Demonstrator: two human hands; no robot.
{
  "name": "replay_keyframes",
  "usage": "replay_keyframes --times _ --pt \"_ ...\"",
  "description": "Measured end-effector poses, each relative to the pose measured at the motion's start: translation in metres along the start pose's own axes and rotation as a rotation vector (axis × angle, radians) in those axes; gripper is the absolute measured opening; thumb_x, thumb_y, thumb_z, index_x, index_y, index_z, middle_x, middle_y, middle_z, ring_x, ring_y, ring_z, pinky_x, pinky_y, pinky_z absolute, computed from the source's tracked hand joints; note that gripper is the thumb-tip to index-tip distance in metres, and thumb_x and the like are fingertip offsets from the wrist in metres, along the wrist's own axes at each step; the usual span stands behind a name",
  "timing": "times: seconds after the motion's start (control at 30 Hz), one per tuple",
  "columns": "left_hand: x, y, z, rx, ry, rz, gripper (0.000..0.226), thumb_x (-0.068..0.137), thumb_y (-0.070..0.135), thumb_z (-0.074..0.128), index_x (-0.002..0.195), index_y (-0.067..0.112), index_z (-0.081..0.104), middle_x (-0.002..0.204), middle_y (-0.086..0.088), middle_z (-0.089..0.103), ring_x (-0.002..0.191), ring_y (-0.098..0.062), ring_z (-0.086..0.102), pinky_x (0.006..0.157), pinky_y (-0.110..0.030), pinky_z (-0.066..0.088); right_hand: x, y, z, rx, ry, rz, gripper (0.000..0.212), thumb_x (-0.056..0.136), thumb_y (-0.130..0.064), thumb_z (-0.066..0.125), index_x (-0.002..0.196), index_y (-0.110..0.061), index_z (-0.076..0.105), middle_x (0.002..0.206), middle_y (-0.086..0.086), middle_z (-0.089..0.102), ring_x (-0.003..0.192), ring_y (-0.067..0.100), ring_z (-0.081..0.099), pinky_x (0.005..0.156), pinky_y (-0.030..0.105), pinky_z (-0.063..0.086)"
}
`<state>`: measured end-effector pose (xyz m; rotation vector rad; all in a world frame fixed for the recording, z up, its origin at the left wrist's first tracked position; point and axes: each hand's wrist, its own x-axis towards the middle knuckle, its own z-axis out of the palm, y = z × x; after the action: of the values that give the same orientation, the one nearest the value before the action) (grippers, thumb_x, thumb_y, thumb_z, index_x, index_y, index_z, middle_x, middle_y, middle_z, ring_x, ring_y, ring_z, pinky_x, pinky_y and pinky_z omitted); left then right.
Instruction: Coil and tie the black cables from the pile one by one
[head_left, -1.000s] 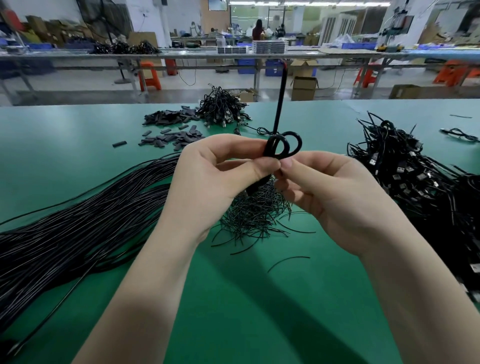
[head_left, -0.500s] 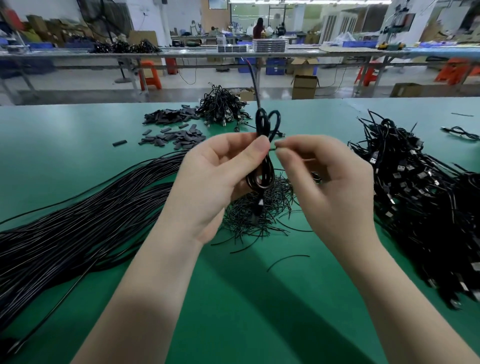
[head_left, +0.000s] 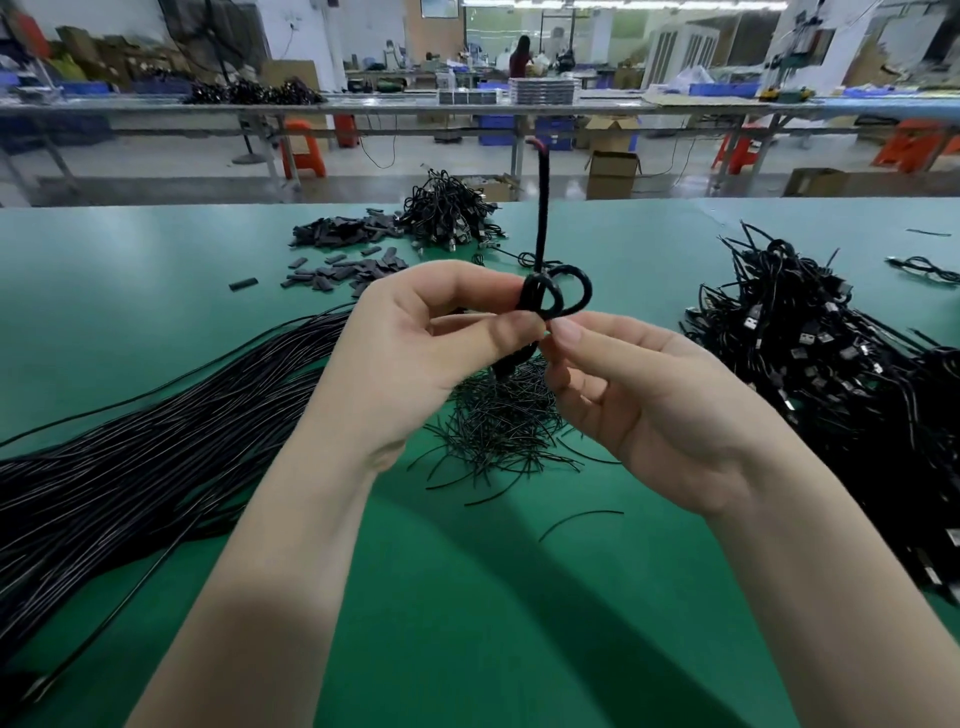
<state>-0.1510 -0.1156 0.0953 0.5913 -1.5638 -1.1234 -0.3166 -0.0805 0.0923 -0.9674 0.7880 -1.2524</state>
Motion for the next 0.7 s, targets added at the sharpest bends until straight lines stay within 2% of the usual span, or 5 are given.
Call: replay_keyframes --times 0.17,0.33,0.43,0.57,0.7 --pt "0.000 -0.001 0.010 -0.127 0.112 -0.125 0.017 0.066 0.035 0.078 0.080 0.027 0.076 0.077 0.006 0.072 0.066 -0.006 0.066 0.059 -0.018 0.052 0.001 0.009 0.007 -0.274 0.136 -0.483 0.006 0.076 -0.012 0.078 0.077 -0.016 0.073 0.072 -0.004 0.070 0.066 0.009 0.061 0.067 0.022 0.050" --pt "-0.001 0.001 0.017 -0.020 0.133 -0.207 0.013 0.074 0.036 0.072 0.078 0.027 0.079 0.070 0.006 0.070 0.063 -0.008 0.065 0.054 -0.016 0.049 0.004 0.020 -0.001 -1.303 0.426 -1.292 0.008 0.087 0.004 0.067 0.089 0.001 0.074 0.083 0.011 0.069 0.076 0.028 0.065 0.075 0.030 0.050" --pt "-0.001 0.001 0.018 0.048 0.082 -0.214 0.023 0.093 0.034 0.062 0.081 0.025 0.079 0.075 0.002 0.070 0.070 -0.013 0.066 0.056 -0.016 0.050 0.007 0.023 -0.003 -1.369 0.468 -1.332 0.013 0.084 0.011 0.065 0.092 0.005 0.074 0.084 0.017 0.068 0.074 0.034 0.063 0.073 0.033 0.048" --pt "-0.002 0.003 0.016 0.053 -0.010 -0.205 0.038 0.084 0.049 0.063 0.087 0.013 0.076 0.069 -0.002 0.062 0.070 -0.013 0.067 0.064 -0.021 0.053 0.009 0.018 -0.004 -1.344 0.439 -1.252 0.014 0.084 0.011 0.065 0.091 0.003 0.074 0.082 0.016 0.066 0.073 0.031 0.061 0.071 0.030 0.046" --pt "-0.002 0.002 0.012 0.023 -0.065 -0.239 0.029 0.083 0.040 0.061 0.091 0.017 0.076 0.057 0.007 0.050 0.061 -0.008 0.059 0.073 -0.030 0.059 0.007 0.009 -0.006 -1.142 0.276 -1.045 0.014 0.087 0.001 0.067 0.091 -0.010 0.074 0.084 0.000 0.067 0.079 0.009 0.061 0.073 0.014 0.045"
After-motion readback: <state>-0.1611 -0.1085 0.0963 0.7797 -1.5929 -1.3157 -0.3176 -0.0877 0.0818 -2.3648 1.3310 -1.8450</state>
